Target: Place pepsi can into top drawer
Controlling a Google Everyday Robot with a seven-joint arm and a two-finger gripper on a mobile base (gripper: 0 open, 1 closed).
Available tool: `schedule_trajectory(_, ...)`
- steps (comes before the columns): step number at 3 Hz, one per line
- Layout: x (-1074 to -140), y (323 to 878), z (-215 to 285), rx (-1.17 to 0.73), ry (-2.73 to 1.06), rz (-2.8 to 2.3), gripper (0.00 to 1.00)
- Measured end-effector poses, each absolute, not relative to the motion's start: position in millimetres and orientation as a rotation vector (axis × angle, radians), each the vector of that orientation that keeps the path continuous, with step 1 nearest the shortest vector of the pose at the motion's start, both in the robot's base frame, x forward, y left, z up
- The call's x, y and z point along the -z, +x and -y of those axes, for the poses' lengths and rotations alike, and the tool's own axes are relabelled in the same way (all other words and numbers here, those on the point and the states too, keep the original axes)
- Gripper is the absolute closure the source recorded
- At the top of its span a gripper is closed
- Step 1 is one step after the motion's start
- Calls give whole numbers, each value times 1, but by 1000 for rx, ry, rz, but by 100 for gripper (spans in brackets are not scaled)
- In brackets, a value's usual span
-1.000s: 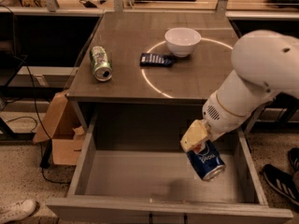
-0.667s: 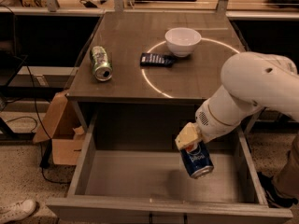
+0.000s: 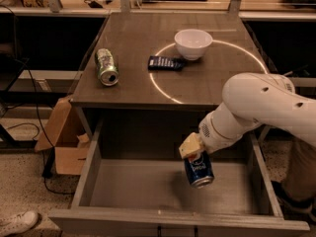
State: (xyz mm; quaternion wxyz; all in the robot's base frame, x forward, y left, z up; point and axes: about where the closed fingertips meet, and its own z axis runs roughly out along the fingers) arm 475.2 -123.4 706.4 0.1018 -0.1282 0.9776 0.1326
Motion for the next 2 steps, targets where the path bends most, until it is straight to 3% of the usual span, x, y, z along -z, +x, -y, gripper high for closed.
schedule_trajectory(2, -679, 458, 118, -411, -282, -2944, 100)
